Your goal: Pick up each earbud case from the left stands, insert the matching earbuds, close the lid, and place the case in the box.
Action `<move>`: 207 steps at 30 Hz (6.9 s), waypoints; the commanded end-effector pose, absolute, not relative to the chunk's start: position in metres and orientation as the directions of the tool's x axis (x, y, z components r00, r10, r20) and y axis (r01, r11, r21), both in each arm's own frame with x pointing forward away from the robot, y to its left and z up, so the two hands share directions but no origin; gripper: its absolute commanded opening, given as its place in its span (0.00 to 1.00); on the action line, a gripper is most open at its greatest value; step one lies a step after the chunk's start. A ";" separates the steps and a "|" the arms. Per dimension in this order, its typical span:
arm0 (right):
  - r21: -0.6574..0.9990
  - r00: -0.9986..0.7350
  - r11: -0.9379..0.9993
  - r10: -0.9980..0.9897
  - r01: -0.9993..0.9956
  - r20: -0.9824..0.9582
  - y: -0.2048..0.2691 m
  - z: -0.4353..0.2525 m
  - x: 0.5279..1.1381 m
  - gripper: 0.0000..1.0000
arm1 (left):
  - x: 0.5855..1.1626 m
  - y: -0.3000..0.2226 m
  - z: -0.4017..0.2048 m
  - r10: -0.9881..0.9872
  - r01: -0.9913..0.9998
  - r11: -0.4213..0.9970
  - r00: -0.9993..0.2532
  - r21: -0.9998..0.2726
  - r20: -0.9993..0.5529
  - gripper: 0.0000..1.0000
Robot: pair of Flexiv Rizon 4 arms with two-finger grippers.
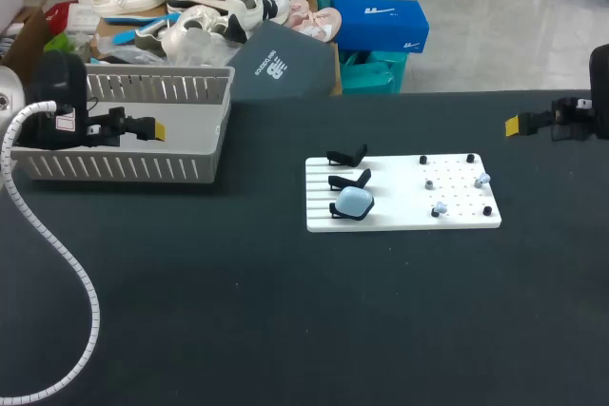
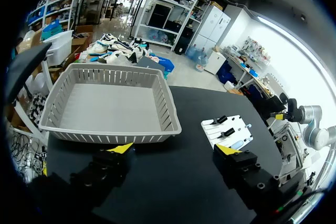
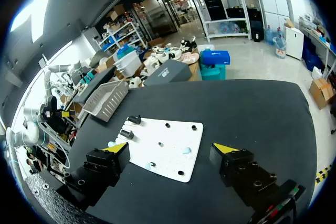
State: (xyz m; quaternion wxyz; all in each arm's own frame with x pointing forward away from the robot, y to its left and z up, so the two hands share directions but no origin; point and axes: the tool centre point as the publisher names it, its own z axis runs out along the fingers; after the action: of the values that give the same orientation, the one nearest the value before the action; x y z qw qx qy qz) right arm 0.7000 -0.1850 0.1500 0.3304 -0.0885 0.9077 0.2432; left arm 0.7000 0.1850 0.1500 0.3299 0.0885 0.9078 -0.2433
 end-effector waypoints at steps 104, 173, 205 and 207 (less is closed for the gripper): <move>0.383 -0.766 0.866 0.000 -0.321 -0.643 -0.185 0.150 0.700 1.00 | 0.668 -0.053 0.053 0.502 0.990 0.031 0.105 0.139 -0.859 1.00; 0.383 -0.766 0.866 0.000 -0.321 -0.643 -0.185 0.150 0.700 1.00 | 0.694 -0.097 0.011 0.538 0.996 0.084 -0.065 -0.024 -0.840 0.42; 0.383 -0.766 0.866 0.000 -0.321 -0.643 -0.185 0.150 0.700 1.00 | 0.691 -0.092 0.019 0.520 0.996 0.082 -0.081 -0.045 -0.850 0.00; 0.383 -0.766 0.866 0.000 -0.321 -0.643 -0.185 0.150 0.700 1.00 | 0.691 -0.091 0.021 0.510 0.995 0.088 -0.087 -0.049 -0.856 0.00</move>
State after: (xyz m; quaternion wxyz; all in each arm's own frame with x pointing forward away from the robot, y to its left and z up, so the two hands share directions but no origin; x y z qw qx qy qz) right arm 0.7000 -0.1851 0.1500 0.3304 -0.0885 0.9077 0.2432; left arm 0.6912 -0.0944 0.0190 0.3466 0.5800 0.6515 -0.3449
